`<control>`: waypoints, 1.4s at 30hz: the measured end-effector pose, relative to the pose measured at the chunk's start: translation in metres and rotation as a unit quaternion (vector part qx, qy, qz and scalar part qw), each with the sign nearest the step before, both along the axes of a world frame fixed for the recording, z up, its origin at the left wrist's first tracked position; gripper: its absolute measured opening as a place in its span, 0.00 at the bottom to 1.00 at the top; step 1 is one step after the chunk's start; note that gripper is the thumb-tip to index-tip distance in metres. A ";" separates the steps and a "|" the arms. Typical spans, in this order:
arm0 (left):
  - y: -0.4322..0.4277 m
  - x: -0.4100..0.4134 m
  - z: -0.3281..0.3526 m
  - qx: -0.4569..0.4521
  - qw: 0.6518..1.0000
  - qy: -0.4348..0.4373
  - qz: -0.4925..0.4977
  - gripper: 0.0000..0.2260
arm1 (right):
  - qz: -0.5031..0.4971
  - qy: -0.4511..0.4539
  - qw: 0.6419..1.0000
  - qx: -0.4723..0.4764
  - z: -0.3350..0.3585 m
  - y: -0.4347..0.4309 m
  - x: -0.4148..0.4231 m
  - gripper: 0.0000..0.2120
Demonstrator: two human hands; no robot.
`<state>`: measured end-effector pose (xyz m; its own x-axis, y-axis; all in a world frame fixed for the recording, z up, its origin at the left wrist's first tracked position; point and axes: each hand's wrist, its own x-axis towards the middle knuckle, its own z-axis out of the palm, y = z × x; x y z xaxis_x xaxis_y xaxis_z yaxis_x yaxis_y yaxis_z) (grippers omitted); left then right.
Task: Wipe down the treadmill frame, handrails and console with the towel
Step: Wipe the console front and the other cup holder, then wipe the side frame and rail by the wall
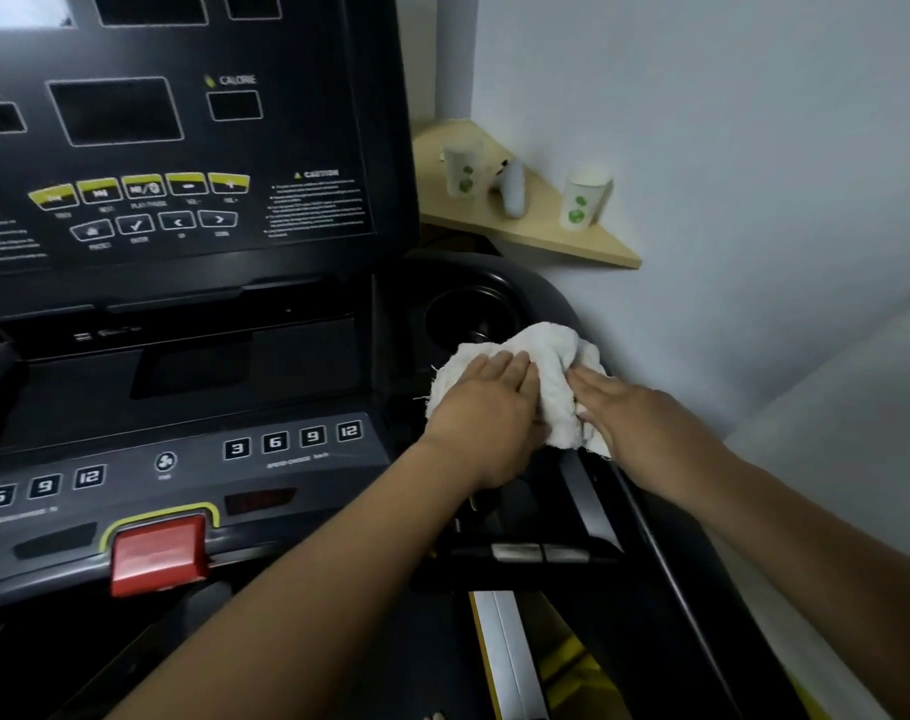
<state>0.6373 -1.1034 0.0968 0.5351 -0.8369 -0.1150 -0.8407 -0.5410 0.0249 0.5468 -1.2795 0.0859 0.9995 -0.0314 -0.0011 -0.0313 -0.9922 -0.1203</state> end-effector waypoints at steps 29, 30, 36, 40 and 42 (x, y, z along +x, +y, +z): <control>-0.077 -0.066 -0.007 0.008 1.000 0.008 -0.026 0.28 | -0.197 -0.019 0.900 0.389 -0.036 -0.029 -0.083 0.15; -0.067 -0.082 -0.009 -0.011 0.999 0.028 -0.035 0.30 | -0.189 -0.026 0.914 0.359 -0.036 -0.025 -0.101 0.17; -0.044 -0.119 -0.023 -0.028 0.995 0.088 -0.028 0.28 | -0.155 -0.052 0.917 0.365 -0.039 -0.013 -0.132 0.24; -0.095 -0.069 -0.021 0.051 0.999 -0.010 -0.017 0.32 | -0.221 -0.025 0.892 0.394 -0.050 -0.044 -0.074 0.16; -0.119 -0.060 -0.020 0.083 0.996 -0.042 0.010 0.29 | -0.245 -0.013 0.870 0.428 -0.056 -0.053 -0.052 0.13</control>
<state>0.5771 -1.2220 0.0765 0.5644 -0.7994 -0.2059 -0.8255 -0.5477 -0.1365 0.4952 -1.3324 0.0294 0.8666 -0.4520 -0.2117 -0.4118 -0.4078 -0.8149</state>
